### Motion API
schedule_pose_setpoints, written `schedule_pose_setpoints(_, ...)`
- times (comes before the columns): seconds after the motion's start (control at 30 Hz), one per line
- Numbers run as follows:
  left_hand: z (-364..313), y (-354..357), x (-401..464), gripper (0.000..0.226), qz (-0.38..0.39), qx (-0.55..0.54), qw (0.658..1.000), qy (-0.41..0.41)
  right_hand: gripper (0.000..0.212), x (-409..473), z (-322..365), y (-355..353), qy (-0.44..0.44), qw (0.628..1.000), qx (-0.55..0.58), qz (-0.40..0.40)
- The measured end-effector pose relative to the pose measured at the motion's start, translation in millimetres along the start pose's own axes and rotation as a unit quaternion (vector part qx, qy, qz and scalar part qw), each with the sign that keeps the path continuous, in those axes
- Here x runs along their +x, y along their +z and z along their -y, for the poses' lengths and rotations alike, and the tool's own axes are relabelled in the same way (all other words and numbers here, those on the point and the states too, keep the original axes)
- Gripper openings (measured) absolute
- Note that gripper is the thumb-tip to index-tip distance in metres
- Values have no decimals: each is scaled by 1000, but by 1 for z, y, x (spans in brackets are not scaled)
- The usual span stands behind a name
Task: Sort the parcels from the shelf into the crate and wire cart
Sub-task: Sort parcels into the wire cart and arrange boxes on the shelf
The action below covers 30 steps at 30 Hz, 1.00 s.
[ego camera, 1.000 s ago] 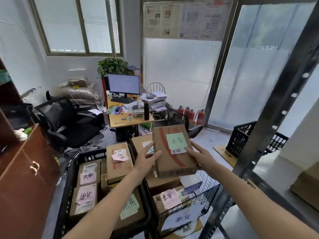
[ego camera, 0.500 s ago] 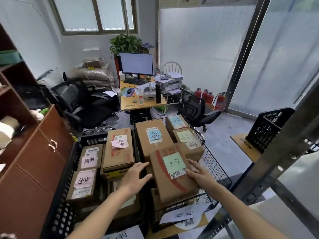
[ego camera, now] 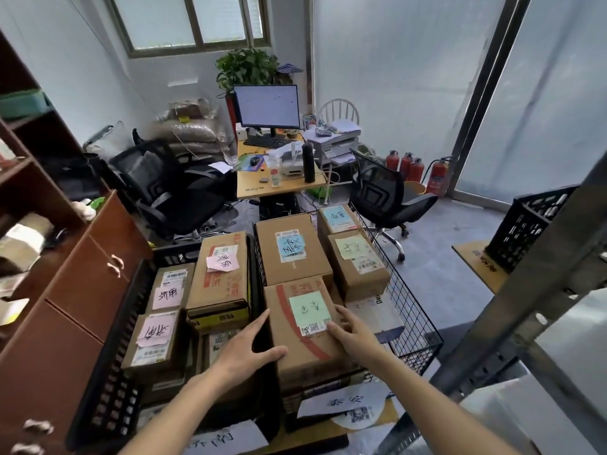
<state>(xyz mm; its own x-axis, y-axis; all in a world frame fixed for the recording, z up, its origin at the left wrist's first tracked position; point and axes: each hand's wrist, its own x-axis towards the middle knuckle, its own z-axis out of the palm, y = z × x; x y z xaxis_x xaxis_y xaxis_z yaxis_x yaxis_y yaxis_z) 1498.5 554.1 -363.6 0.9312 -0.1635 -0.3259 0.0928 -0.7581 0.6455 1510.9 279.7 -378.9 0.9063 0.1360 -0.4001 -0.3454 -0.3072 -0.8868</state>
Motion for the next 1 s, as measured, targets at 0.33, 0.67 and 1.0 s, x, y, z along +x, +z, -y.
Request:
schedule_pose_setpoints(0.33,-5,-2,4,117,36,-93,994,-36,62,3,-5,1,-11,1000,-5,-3)
schedule_pose_setpoints(0.67,-16,-5,-5,106,17,-97,994,-45,73,-4,6,-8,-14,999,-42,-5)
schedule_pose_setpoints(1.0,-74,-45,-36,79,-55,69,994,67,75,-58,61,-23,-62,966,-237,-78)
